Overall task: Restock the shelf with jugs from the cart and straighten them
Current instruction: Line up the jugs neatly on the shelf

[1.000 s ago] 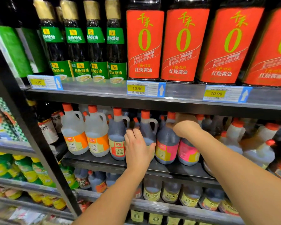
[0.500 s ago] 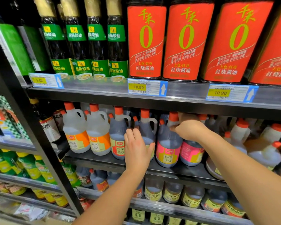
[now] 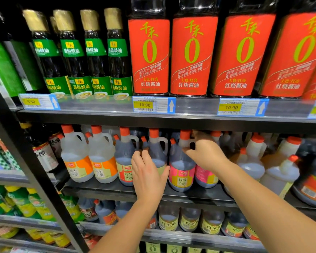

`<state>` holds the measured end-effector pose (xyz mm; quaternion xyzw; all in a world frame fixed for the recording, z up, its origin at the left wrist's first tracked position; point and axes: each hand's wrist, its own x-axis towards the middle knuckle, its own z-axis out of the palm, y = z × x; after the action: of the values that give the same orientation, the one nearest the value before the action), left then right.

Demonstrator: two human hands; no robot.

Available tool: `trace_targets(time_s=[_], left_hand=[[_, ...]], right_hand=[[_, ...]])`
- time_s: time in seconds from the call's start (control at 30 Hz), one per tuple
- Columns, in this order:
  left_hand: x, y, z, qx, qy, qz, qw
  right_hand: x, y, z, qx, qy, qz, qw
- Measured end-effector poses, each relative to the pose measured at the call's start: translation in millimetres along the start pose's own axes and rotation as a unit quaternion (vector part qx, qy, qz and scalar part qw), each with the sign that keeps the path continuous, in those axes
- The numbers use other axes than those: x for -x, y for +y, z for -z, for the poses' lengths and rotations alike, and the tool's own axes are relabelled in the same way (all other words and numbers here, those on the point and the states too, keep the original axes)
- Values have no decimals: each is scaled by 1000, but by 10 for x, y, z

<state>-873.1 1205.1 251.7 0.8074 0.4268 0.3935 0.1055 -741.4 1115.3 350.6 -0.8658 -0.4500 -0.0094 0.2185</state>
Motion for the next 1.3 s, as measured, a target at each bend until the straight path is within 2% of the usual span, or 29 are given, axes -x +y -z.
trace_targets(time_s=[0.17,0.33,0.57,0.73,0.8,0.97,1.17,1.3], left_hand=[[112,191,-32,-19,66,-64,996],[168,467,-157,-30,26,-75,996],[235,719,-336,-27,-16,-9,999],[219,740,-390,-17,-15,10,1000],[220,744,-383,-17,-19,8,1000],[233,782,-341,-25,-11,10,1000],[245,834,-312,-39,-1,21,999],[248,834,-308,-45,-6,23,999]], right_hand=[[176,234,40,43,128,-8,991],[248,424,86,102,163,-24,981],[41,528,135,59,116,-107,986],[-110,583,296,105,-90,-113,984],[-150,591,362,112,-121,-105,981],[-140,613,459,147,-66,-74,984],[-135,699,427,112,-15,-53,992],[-114,720,398,131,3,-29,991]])
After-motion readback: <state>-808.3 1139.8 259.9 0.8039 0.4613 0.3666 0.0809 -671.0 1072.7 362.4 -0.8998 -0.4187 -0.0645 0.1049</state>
